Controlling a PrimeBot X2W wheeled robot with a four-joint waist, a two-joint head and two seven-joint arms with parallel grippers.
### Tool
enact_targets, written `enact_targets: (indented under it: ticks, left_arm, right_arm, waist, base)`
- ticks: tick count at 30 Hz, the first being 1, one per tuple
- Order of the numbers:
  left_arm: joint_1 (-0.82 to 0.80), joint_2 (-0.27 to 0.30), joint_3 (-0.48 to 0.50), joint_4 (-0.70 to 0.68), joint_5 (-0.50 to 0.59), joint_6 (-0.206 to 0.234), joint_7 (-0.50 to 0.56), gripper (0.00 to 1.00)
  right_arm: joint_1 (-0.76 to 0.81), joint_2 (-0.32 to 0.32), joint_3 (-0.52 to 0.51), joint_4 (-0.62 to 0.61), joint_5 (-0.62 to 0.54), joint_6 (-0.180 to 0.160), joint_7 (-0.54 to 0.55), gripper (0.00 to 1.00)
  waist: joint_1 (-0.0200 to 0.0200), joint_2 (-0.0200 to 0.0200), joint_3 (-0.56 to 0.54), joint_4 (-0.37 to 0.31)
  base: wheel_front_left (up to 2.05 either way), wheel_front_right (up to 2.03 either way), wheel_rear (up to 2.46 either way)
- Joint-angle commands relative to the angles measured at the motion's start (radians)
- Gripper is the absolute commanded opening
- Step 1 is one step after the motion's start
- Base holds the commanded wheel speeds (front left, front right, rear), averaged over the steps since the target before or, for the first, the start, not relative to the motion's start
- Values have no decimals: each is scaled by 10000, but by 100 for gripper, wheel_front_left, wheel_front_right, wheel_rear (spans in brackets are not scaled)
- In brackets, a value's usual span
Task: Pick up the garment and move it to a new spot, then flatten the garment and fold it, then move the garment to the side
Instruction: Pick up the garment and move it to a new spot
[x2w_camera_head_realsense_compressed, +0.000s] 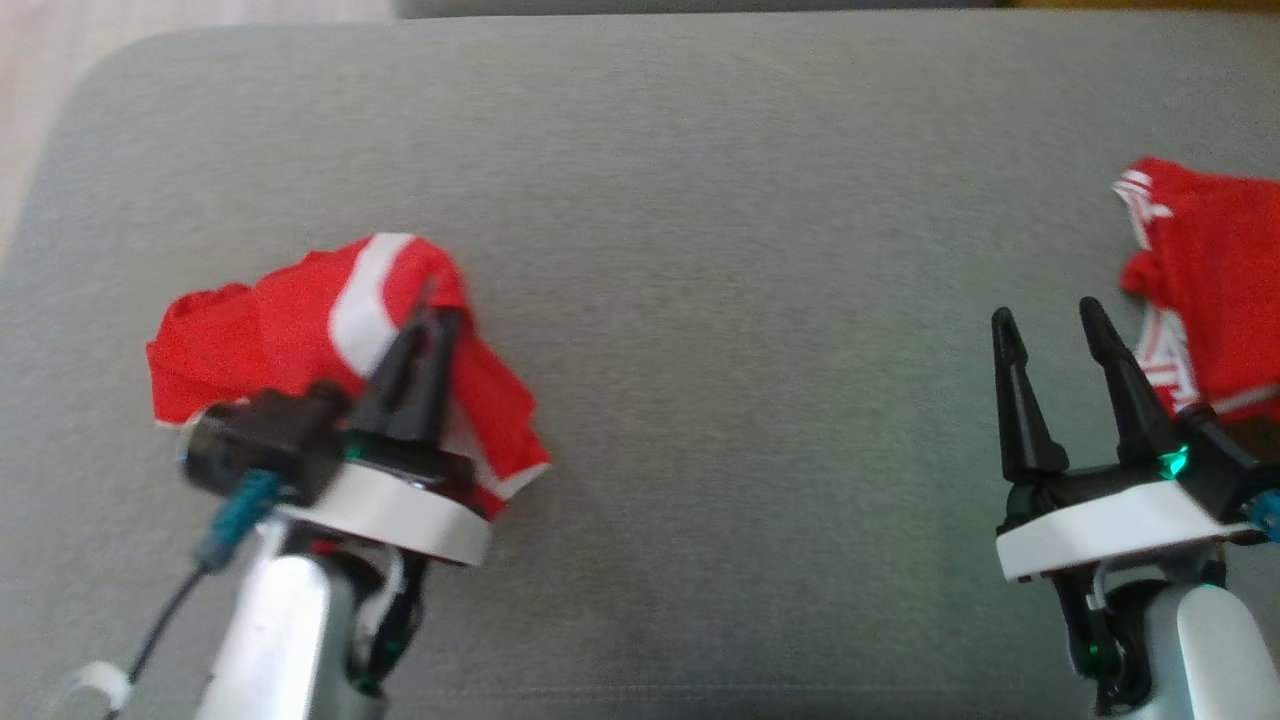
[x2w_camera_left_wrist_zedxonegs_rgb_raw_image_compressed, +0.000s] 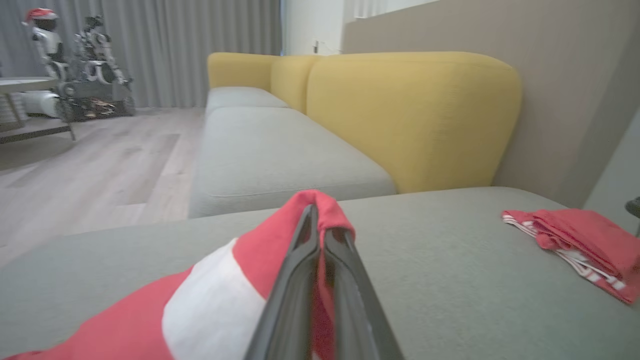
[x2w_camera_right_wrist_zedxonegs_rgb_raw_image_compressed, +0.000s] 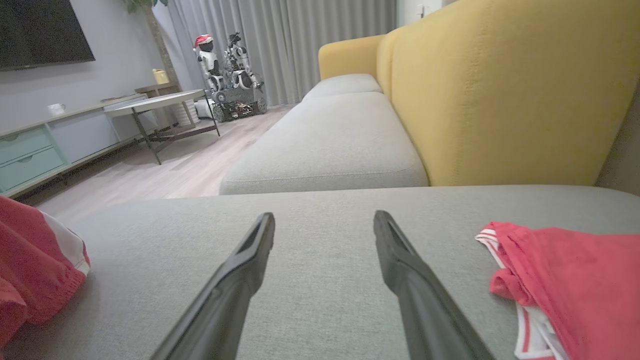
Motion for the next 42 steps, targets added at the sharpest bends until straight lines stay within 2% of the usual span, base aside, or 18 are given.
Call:
enact_targets:
  ticks: [1, 13, 20, 21, 22, 23, 32, 36, 42]
  left_arm:
    - [-519, 67, 136, -377, -50, -60, 26, 0]
    - [-2647, -106, -2085, 951, -304, -166, -20, 0]
    - [-3327, -128, -2877, 2522, -566, -161, 160, 0]
    - [-3361, -129, -2980, 2733, -605, -164, 195, 33]
    - [-3386, -130, -3064, 2920, -639, -163, 230, 77]
    - [-3412, -131, -3144, 3063, -662, -162, 220, 100]
    - [-3143, -135, -3676, 3221, -889, -37, -506, 100]
    - [-2874, -133, -3519, 2938, -1016, 233, -793, 100]
    - [-2336, 95, -2737, 2252, -1143, 1038, -1226, 100]
  right_arm:
    - [-263, -28, 219, -326, 82, -9, -117, 100]
    - [-906, -22, 498, 112, 829, -9, -792, 100]
    - [-1107, -21, 613, 542, 1184, -9, -1208, 100]
    - [-1122, -21, 607, 599, 1198, -9, -1251, 100]
    - [-1136, -21, 593, 648, 1204, -9, -1286, 100]
    - [-1144, -21, 571, 696, 1210, -9, -1314, 100]
    - [-1214, -21, 434, 890, 917, -9, -1234, 100]
    - [-1165, -21, 367, 847, 741, -9, -1111, 100]
    - [-1014, -20, 270, 718, 456, -9, -816, 100]
  waist:
    - [0, 0, 303, -546]
    - [0, 0, 1741, -2924]
    - [0, 0, 2252, -3581]
    - [0, 0, 2265, -3590]
    - [0, 0, 2268, -3584]
    - [0, 0, 2255, -3560]
    - [0, 0, 1525, -2708]
    - [0, 0, 1188, -2315]
    - [0, 0, 603, -1583]
  base:
    - [0, 0, 0]
    - [0, 0, 0]
    - [0, 0, 0]
    - [0, 0, 0]
    - [0, 0, 0]
    - [0, 0, 0]
    - [0, 0, 0]
    - [0, 0, 0]
    - [0, 0, 0]
